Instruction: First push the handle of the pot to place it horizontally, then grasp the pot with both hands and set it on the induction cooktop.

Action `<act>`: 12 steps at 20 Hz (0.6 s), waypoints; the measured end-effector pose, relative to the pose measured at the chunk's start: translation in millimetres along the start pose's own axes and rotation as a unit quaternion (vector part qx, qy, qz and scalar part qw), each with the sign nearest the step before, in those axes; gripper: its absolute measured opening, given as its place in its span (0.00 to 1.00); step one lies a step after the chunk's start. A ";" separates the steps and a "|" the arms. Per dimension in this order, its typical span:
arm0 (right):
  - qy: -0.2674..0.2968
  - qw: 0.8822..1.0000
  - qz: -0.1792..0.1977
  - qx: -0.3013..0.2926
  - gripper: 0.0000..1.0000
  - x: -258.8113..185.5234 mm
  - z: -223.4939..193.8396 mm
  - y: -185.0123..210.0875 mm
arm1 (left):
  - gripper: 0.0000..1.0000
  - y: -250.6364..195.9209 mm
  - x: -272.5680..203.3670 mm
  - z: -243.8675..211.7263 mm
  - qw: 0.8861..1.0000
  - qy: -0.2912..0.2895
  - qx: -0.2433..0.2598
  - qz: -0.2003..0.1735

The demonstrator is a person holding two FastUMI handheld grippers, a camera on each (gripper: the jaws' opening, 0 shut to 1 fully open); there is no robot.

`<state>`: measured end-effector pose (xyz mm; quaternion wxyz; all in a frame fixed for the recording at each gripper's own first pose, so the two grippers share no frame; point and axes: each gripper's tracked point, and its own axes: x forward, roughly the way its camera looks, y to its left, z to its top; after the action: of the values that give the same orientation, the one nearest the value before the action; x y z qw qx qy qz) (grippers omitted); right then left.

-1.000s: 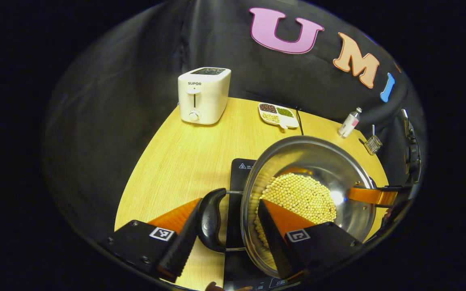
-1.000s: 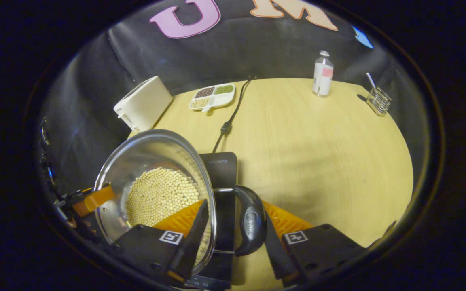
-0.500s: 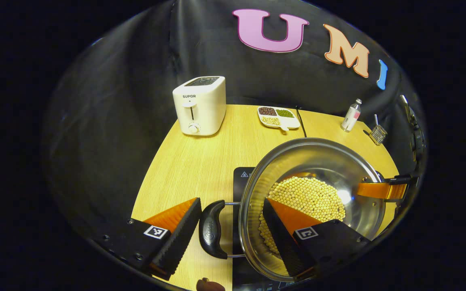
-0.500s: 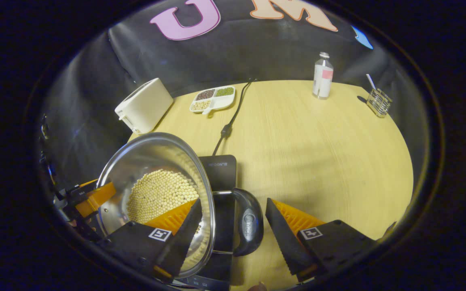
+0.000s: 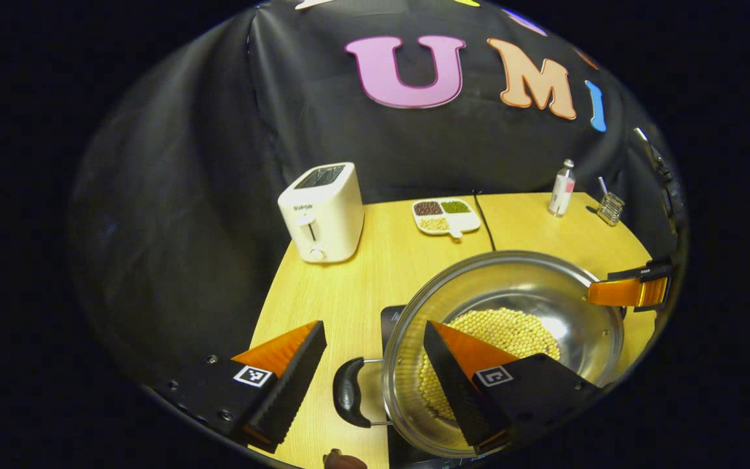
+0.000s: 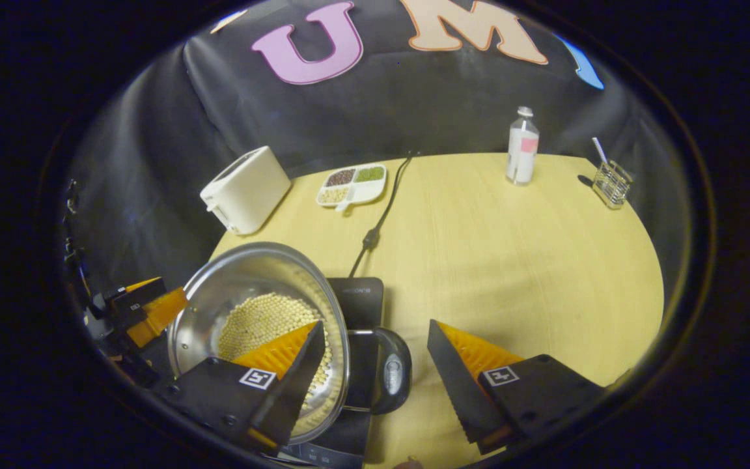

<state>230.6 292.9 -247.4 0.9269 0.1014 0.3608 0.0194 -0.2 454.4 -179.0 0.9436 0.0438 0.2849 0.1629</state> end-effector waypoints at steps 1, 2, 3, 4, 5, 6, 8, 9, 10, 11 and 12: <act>-0.011 1.000 0.008 0.001 0.99 -4.9 8.0 2.9 | 0.98 -3.7 -5.5 10.1 1.000 -0.015 -0.002 -0.001; -0.024 1.000 0.017 0.002 0.94 -11.4 17.9 4.2 | 0.98 -8.8 -10.0 21.2 1.000 -0.030 -0.002 -0.002; -0.040 0.999 0.024 0.002 0.94 -19.9 28.9 4.3 | 0.98 -14.1 -16.0 32.2 0.999 -0.045 0.002 -0.003; -0.058 0.998 0.032 0.002 0.99 -30.4 40.1 4.6 | 0.98 -18.9 -23.2 41.7 0.998 -0.058 0.007 -0.003; -0.079 0.996 0.041 0.001 0.99 -40.1 53.6 2.4 | 0.98 -25.8 -30.6 55.9 0.997 -0.076 0.013 -0.005; -0.101 0.994 0.048 -0.002 0.94 -51.4 67.6 -0.2 | 0.98 -33.5 -40.1 70.0 0.995 -0.095 0.016 -0.006; -0.143 0.988 0.056 -0.014 0.94 -79.0 91.5 -10.0 | 0.98 -53.9 -56.1 97.5 0.991 -0.133 0.024 -0.010; -0.160 0.985 0.055 -0.022 0.99 -94.0 100.2 -19.3 | 0.98 -67.0 -66.0 110.9 0.988 -0.152 0.021 -0.013; -0.179 0.982 0.051 -0.031 0.99 -108.1 107.7 -30.4 | 0.98 -82.5 -76.7 125.4 0.985 -0.171 0.017 -0.019; -0.199 0.978 0.048 -0.038 0.96 -124.5 116.5 -43.2 | 0.98 -97.7 -87.5 140.1 0.981 -0.191 0.013 -0.025; -0.219 0.974 0.047 -0.042 0.94 -140.0 124.1 -55.8 | 0.98 -116.3 -98.5 151.7 0.977 -0.210 0.010 -0.032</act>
<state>208.6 201.5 -76.3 0.9849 0.0807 0.1428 0.0558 39.1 313.5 -21.4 0.9866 0.0774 0.0837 0.1168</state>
